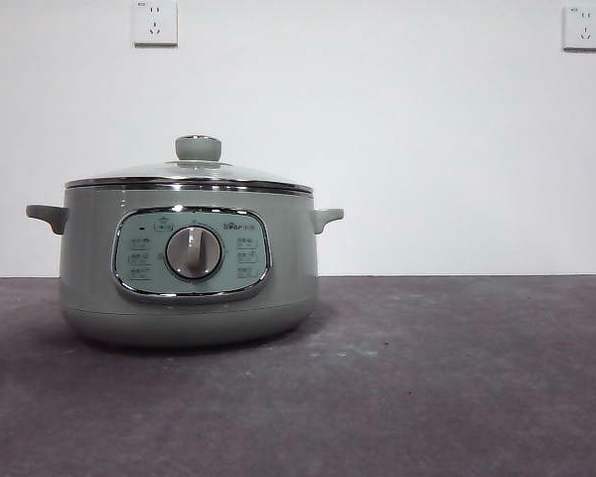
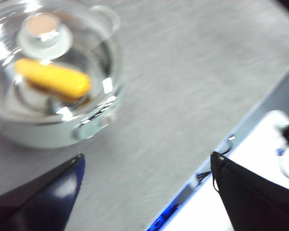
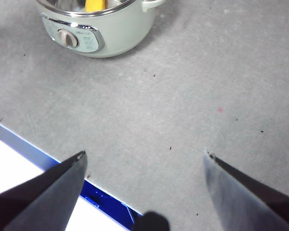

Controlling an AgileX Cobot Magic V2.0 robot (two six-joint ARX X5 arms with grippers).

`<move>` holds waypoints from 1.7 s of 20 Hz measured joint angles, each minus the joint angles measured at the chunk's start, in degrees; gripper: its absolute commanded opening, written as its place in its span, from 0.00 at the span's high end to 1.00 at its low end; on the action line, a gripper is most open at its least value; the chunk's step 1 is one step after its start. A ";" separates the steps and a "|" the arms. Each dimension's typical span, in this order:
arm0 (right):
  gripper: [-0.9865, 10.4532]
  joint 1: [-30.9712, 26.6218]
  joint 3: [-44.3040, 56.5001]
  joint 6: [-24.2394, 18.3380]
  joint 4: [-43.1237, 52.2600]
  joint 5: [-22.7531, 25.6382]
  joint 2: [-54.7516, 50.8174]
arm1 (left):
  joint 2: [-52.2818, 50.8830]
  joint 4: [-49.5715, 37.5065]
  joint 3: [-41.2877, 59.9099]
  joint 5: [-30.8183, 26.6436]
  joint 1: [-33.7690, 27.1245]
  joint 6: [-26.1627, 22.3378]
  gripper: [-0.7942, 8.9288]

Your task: Pick up the corn,open the lid,put the corn in the pot,close the lid

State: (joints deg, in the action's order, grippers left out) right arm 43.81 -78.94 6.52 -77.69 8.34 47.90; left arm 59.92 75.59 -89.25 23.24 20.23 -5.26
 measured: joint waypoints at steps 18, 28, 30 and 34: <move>0.91 0.00 0.00 -3.61 0.00 -7.30 2.23 | -1.01 0.00 0.00 3.96 0.04 0.20 0.92; 0.91 0.00 0.00 -3.54 0.00 -2.25 2.49 | -0.68 0.00 0.00 3.96 0.04 0.17 0.92; 0.91 -0.02 0.00 -3.54 0.00 -0.22 2.84 | -0.68 0.00 0.00 3.96 0.04 0.17 0.92; 0.91 0.00 0.00 -3.54 0.00 2.36 3.04 | -0.66 0.00 0.00 3.96 0.04 0.15 0.92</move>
State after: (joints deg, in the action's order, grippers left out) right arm 43.81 -78.94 2.98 -77.69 10.70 50.94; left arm 59.27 75.59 -89.25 27.20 20.27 -5.10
